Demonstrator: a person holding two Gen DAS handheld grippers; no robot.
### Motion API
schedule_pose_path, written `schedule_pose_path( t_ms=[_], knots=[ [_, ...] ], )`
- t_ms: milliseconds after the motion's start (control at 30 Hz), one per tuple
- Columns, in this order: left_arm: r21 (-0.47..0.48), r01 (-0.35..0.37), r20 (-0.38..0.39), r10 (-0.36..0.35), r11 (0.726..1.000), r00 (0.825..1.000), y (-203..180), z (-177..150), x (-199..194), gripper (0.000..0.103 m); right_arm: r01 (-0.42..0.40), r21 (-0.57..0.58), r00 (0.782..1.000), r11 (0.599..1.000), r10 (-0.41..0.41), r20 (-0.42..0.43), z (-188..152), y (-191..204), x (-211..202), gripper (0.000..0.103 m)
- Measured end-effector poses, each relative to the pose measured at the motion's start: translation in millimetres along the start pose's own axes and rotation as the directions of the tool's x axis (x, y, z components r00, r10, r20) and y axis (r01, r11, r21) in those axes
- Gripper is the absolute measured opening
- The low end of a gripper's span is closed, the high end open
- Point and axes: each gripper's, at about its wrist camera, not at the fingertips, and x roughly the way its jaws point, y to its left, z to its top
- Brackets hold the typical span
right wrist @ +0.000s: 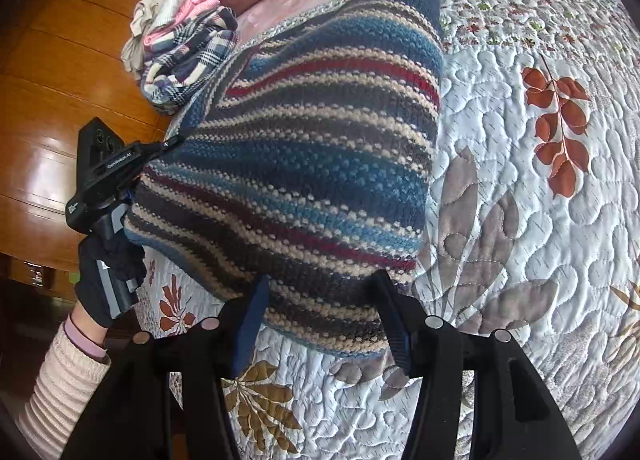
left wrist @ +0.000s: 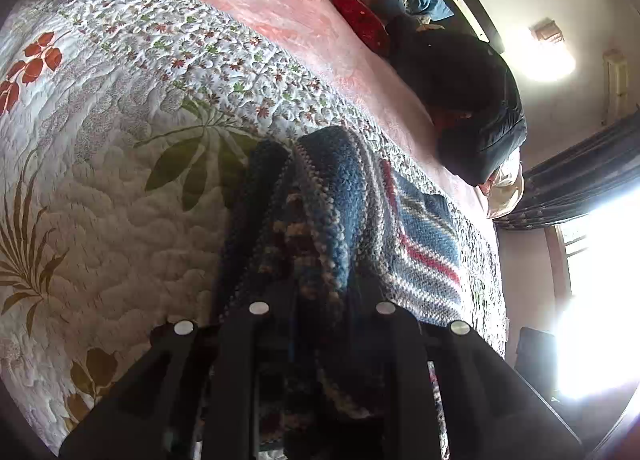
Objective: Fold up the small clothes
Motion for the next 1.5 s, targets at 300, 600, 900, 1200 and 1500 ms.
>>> schedule_pose_path(
  t_ms=[300, 600, 900, 1200, 1500],
  knots=[
    [-0.008, 0.004, -0.017, -0.004, 1.000, 1.000, 20.5, 4.8, 14.4, 0.018, 0.080, -0.053, 0.997, 0.995, -0.080, -0.001, 3.2, 24.9, 20.7, 0.062],
    [-0.080, -0.028, -0.005, 0.027, 0.996, 1.000, 26.0, 0.5, -11.5, 0.029, 0.046, -0.046, 0.999, 0.998, -0.045, 0.011, 1.4, 15.3, 9.6, 0.064],
    [0.069, -0.059, 0.019, 0.058, 0.996, 0.998, -19.5, -47.3, -67.1, 0.048, 0.006, 0.002, 0.999, 1.000, -0.006, 0.048, -7.0, -4.6, -10.2, 0.064],
    [0.037, -0.079, -0.096, 0.082, 0.996, 0.992, -16.3, -61.7, -28.6, 0.011, 0.018, -0.013, 0.999, 1.000, -0.018, 0.042, -11.0, 0.5, -15.6, 0.063],
    [-0.046, -0.034, -0.060, 0.031, 0.998, 0.998, 26.4, -58.3, -59.9, 0.009, 0.011, -0.009, 1.000, 1.000, -0.011, 0.014, -8.4, 11.2, -2.6, 0.063]
  ],
)
